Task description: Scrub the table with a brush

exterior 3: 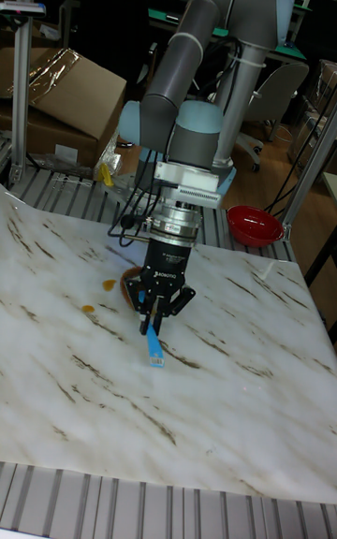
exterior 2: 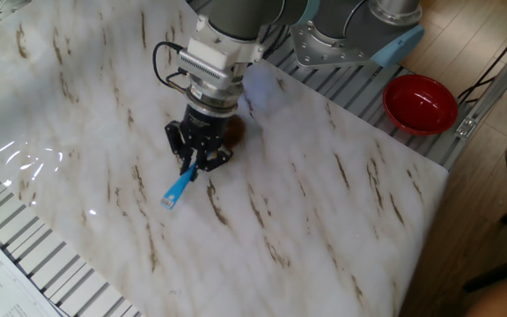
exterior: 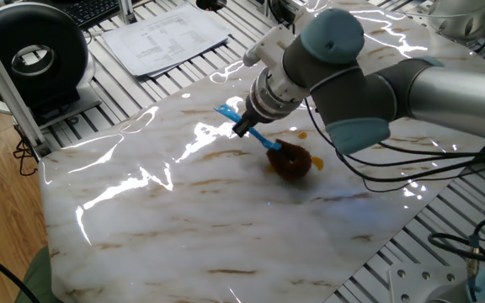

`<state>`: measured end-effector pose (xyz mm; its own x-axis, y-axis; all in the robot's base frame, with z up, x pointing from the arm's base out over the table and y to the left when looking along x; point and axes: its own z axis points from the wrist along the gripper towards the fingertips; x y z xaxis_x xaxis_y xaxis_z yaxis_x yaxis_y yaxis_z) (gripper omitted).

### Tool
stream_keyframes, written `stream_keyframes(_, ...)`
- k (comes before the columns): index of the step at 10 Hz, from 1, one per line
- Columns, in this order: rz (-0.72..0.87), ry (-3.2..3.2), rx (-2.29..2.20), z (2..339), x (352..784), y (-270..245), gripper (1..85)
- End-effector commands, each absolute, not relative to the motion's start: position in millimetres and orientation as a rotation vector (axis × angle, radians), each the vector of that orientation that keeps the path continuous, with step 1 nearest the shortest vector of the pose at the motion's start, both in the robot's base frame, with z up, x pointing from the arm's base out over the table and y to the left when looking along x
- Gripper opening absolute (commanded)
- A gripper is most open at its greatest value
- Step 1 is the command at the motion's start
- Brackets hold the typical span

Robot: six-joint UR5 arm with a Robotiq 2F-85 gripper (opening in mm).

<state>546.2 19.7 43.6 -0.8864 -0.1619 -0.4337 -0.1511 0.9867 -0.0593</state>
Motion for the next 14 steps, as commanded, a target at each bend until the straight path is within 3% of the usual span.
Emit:
stream_keyframes(1, 0.115, 2.688, -0.115, 45, 536, 36, 1.0)
stream_keyframes(5, 0.146, 2.606, -0.103, 50, 549, 36, 1.0)
stream_keyframes(14, -0.038, 2.541, -0.345, 54, 564, -12, 1.0)
